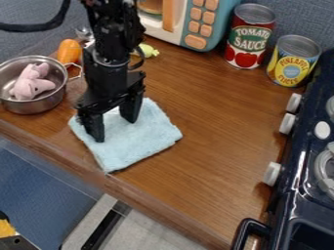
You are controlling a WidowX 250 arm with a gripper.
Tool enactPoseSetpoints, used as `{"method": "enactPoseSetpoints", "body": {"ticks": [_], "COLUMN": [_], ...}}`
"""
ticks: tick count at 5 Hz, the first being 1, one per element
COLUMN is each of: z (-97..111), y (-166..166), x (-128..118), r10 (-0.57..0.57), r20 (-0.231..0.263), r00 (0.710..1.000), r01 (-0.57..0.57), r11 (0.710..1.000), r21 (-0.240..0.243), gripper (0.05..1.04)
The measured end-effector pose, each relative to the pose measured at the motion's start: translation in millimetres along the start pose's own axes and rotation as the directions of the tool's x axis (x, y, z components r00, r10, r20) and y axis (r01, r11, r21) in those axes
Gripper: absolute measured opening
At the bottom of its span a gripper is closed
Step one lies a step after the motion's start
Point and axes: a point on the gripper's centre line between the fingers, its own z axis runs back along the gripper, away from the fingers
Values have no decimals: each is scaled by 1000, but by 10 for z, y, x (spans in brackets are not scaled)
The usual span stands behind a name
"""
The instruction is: Moved the white cloth to the upper right corner of the table
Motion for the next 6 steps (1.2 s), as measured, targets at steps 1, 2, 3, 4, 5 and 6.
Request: {"method": "enactPoseSetpoints", "body": {"ticks": [1,2,3,4,5,6], "z": [5,17,34,36,40,55], "y": [-176,-417,-749,-1067,-1318,-1522], "x": [-73,-219,-418,-618,-762,-817], "r10": [-43,-110,-201,-268,-313,-329], "r20": [-36,-47,-66,-94,-103,-115], "r00": [998,993,977,959,944,938], "r01": [42,107,196,259,303,316], "r11": [999,992,978,961,948,942], "r21": [-29,-60,-78,-92,-102,-116], "gripper": [999,999,999,999,999,1001]}}
